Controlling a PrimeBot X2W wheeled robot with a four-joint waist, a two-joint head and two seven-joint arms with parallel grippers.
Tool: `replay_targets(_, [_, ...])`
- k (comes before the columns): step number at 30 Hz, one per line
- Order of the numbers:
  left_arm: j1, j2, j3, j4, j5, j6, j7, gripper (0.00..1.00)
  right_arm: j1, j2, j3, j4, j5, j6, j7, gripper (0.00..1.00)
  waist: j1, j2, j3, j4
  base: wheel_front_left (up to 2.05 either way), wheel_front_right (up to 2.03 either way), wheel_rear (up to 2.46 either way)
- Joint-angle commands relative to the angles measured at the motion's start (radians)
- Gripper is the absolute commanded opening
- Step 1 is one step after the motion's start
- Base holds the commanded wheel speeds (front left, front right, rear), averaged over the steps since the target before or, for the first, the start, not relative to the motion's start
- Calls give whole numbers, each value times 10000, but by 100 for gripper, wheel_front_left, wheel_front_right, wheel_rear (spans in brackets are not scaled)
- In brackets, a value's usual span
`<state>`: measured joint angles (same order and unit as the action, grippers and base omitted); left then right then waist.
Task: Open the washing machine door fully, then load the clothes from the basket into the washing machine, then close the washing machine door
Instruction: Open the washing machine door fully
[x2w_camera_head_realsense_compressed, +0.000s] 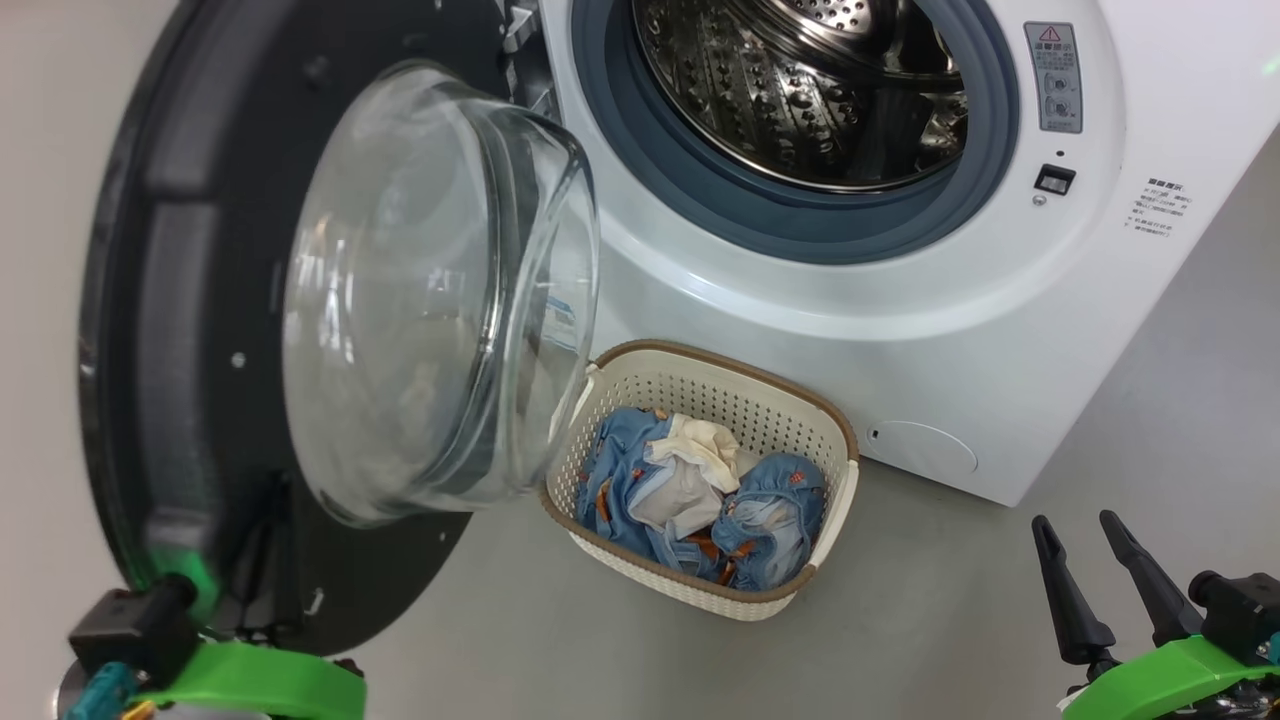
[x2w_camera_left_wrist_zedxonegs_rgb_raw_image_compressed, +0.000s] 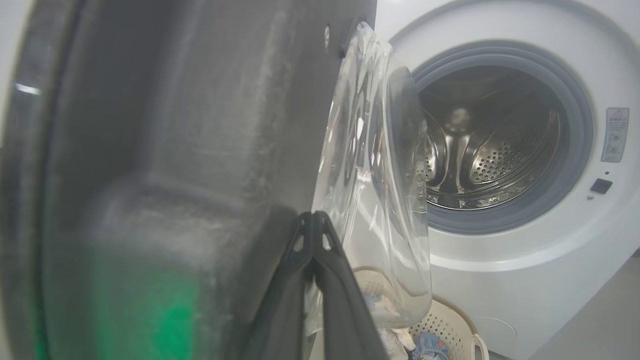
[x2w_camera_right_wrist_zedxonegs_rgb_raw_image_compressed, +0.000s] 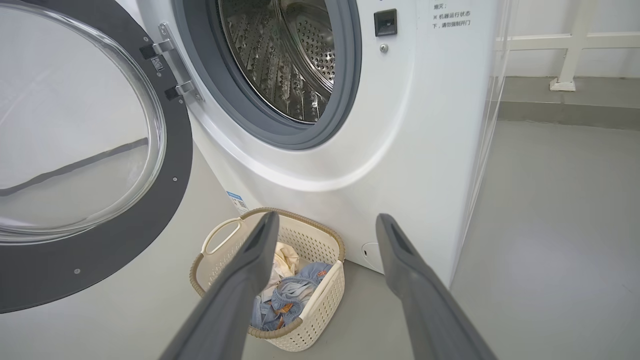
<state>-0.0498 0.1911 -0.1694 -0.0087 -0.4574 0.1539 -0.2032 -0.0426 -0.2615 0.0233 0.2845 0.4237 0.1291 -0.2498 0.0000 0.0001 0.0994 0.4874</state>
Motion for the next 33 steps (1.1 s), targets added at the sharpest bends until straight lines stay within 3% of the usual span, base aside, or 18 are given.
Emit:
replay_targets(1, [-520,406,680,25,-101,137,-106,0,-280,-221,260,-216,-29,16,-120,100,0,-1,50,-31,0,0,0])
replay_targets(13, [-1349,784,1856,1591,-425,85,-491,0,-407,-251,287,-222,-51,16,-120,100,0,-1,306,-192,0,0,0])
replay_targets(33, [-2798,1134,3979,3845,137,-519,-584,0,-743,-465,299,-274,-110,16,-120,100,0,-1,969,-314,0,0,0])
